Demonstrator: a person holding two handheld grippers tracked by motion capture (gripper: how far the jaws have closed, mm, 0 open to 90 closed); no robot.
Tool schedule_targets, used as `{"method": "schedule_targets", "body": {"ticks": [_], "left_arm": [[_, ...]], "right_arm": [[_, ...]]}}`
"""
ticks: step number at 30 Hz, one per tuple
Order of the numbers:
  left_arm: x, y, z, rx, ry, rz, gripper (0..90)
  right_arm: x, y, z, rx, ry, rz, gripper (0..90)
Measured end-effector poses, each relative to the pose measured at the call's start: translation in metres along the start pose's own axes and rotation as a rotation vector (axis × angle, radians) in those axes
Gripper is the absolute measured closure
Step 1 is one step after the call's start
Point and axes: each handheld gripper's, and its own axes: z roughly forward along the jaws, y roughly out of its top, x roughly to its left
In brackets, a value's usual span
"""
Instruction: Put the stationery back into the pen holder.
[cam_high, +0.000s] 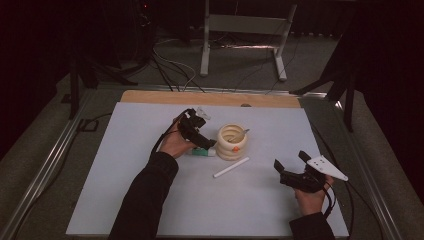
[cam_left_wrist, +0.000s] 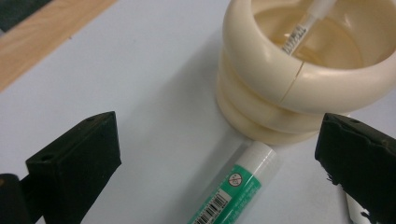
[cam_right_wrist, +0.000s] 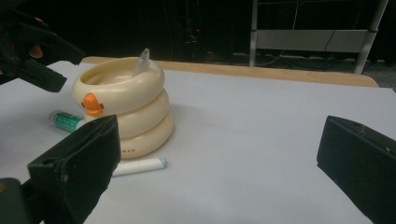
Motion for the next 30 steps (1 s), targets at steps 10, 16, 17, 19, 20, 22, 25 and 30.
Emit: {"method": "schedule_targets", "body": {"ticks": [10,16,17,19,20,22,25,30], "left_arm": [[-0.001,-0.007,0.010,0.060,-0.017,0.017,6.5],[-0.002,-0.009,0.014,0.077,-0.027,0.023,6.6],[-0.002,-0.009,0.015,0.079,-0.027,0.023,6.7],[-0.001,-0.010,0.015,0.087,-0.027,0.023,7.2],[-0.001,-0.010,0.016,0.090,-0.028,0.024,7.2],[-0.001,-0.011,0.016,0.092,-0.027,0.021,7.2],[0.000,-0.011,0.016,0.095,-0.030,0.022,7.3],[-0.001,-0.013,0.020,0.133,-0.021,0.045,9.9]], "right_arm": [[0.000,0.000,0.000,0.002,-0.001,-0.001,0.0],[0.000,0.000,0.001,0.002,0.000,-0.002,0.0],[0.000,0.000,0.001,0.003,0.000,-0.001,0.0],[0.000,0.000,0.001,0.002,0.000,-0.002,0.0],[0.000,0.000,0.000,0.002,0.000,-0.001,0.0],[0.000,0.000,0.001,0.003,-0.001,-0.002,0.0],[0.000,0.000,0.001,0.004,0.001,-0.001,0.0],[0.000,0.000,0.001,0.006,0.002,-0.003,0.0]]}}
